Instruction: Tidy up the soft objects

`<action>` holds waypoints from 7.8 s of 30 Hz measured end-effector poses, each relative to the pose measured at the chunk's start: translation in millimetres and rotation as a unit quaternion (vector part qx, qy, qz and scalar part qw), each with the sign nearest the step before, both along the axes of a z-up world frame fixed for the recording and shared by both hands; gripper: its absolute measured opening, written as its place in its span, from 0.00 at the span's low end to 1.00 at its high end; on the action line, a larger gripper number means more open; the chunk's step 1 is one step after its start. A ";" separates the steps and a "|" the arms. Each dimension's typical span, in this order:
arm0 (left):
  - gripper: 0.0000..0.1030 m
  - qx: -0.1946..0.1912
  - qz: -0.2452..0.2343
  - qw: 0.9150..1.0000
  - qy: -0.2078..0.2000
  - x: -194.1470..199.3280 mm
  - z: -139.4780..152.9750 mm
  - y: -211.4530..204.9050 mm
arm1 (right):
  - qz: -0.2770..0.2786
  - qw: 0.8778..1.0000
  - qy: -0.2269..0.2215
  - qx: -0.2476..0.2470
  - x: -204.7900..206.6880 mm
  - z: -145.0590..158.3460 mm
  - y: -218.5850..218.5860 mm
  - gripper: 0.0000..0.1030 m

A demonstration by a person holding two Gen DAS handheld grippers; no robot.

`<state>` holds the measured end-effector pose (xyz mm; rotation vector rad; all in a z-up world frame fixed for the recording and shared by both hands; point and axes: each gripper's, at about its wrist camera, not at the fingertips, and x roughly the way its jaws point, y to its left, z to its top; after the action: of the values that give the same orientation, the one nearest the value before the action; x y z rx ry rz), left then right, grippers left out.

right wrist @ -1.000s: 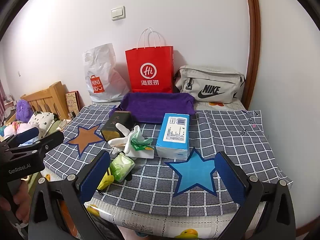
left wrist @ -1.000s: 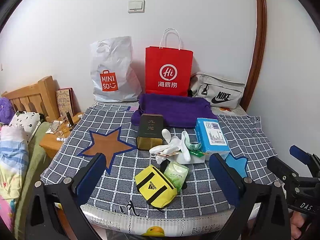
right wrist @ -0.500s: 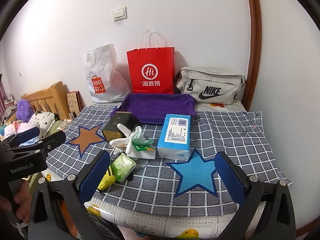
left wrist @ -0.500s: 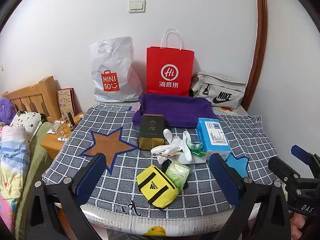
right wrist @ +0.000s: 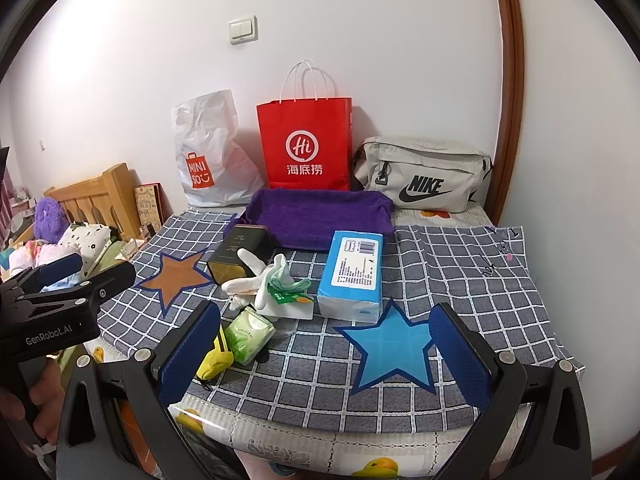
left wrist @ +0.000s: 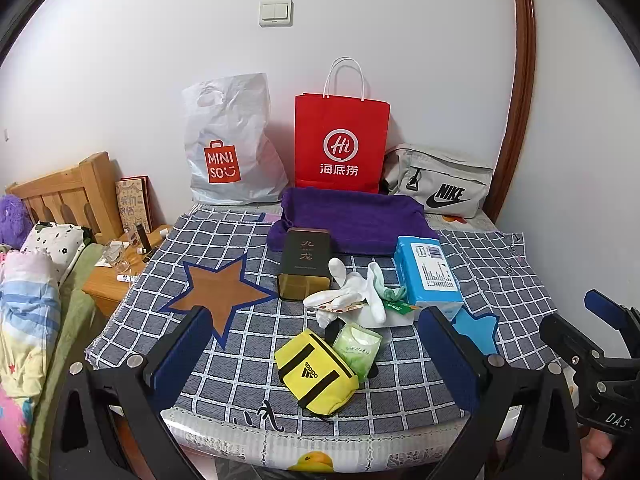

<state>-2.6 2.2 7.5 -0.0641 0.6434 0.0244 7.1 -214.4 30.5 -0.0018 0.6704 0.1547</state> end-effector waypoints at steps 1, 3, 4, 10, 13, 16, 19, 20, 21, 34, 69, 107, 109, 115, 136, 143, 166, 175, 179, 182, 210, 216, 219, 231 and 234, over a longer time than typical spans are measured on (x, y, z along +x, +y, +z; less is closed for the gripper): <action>1.00 0.000 0.000 1.000 0.000 -0.5 0.1 1.9 | 0.000 1.000 0.000 -0.001 -0.1 0.1 0.3 1.00; 1.00 -0.001 0.000 1.000 0.000 -0.5 0.2 2.6 | 0.000 1.000 0.000 -0.001 -0.1 0.2 0.1 1.00; 1.00 0.000 0.000 1.000 -0.001 -0.7 0.1 1.9 | 0.000 1.000 0.000 0.000 0.1 0.3 -0.1 1.00; 1.00 0.000 0.001 1.000 0.000 -0.6 0.2 1.8 | 0.001 1.000 -0.002 0.000 -0.9 1.6 0.9 1.00; 1.00 0.000 0.000 1.000 0.000 -0.5 0.2 2.7 | 0.001 1.000 -0.003 0.000 -1.5 1.8 1.6 1.00; 1.00 0.000 0.000 1.000 -0.001 -0.9 0.1 1.8 | 0.002 1.000 -0.004 -0.001 -3.1 2.7 2.1 1.00; 1.00 0.000 0.000 1.000 -0.001 -0.7 0.1 1.7 | 0.002 1.000 -0.004 -0.001 -3.2 2.8 2.3 1.00; 1.00 0.000 0.000 1.000 -0.001 -0.6 0.1 1.9 | 0.002 1.000 -0.004 -0.001 -3.3 2.9 2.4 1.00; 1.00 0.000 0.001 1.000 -0.001 -0.7 0.1 1.6 | 0.002 1.000 -0.004 -0.002 -3.1 3.1 2.4 1.00; 1.00 0.001 0.000 1.000 -0.001 -1.1 0.0 2.3 | 0.002 1.000 -0.007 -0.001 -5.9 4.0 1.9 1.00; 1.00 -0.032 -0.018 0.991 0.126 56.2 -100.6 20.7 | 0.007 0.998 0.054 0.010 41.7 -62.2 -5.3 1.00; 0.67 -0.032 -0.004 0.987 0.159 126.7 -150.7 56.5 | 0.081 0.990 0.111 0.015 130.2 -115.4 35.9 0.99; 0.67 -0.028 0.003 0.987 0.159 130.7 -150.7 63.6 | 0.091 0.990 0.108 0.013 138.2 -113.2 43.9 0.98; 0.67 -0.040 0.002 0.986 0.162 141.3 -159.4 76.2 | 0.107 0.988 0.112 0.028 165.6 -112.8 61.7 0.95; 0.69 -0.048 -0.018 0.985 0.164 157.4 -177.5 79.8 | 0.145 0.979 0.132 0.050 205.2 -128.1 76.9 0.09; 0.70 -0.035 -0.009 0.985 0.169 152.7 -176.7 76.3 | 0.118 0.988 0.079 0.065 173.7 -89.4 39.6 0.09; 0.45 0.007 0.040 0.980 0.194 146.1 -168.6 63.9 | 0.028 0.981 0.177 0.080 108.8 -186.7 -70.5 0.63; 0.45 -0.009 0.020 0.983 0.184 150.1 -146.7 56.1 | 0.068 0.980 0.172 0.066 117.2 -201.3 -46.0 0.23; 0.45 -0.011 0.014 0.984 0.175 152.9 -134.9 53.6 | 0.088 0.980 0.172 0.040 115.4 -193.9 -36.6 0.16; 0.45 -0.010 0.007 0.986 0.164 153.2 -121.9 52.5 | 0.106 0.980 0.155 0.061 109.0 -166.3 -41.4 0.16; 0.45 -0.025 -0.026 0.990 0.137 268.0 -62.9 39.4 | 0.056 0.995 0.063 0.045 256.2 -74.8 -24.4 0.16; 0.45 -0.030 -0.027 0.988 0.148 308.5 -69.3 37.9 | 0.041 0.995 0.085 0.044 310.9 -89.7 -23.5 0.16; 0.45 -0.033 -0.029 0.986 0.158 327.4 -76.9 36.9 | 0.041 0.993 0.100 0.045 334.2 -98.6 -20.3 0.16; 0.45 -0.009 -0.031 0.984 0.176 386.3 -91.6 25.4 | 0.050 0.993 0.100 0.034 405.3 -106.9 -10.3 0.17; 0.45 -0.016 -0.028 0.982 0.184 402.9 -97.1 23.7 | 0.051 0.993 0.106 0.024 416.8 -115.3 -10.9 0.17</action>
<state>400.3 25.9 -89.5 -0.0726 1.0155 -0.0293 423.9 -225.3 -84.8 0.0277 0.8793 0.2716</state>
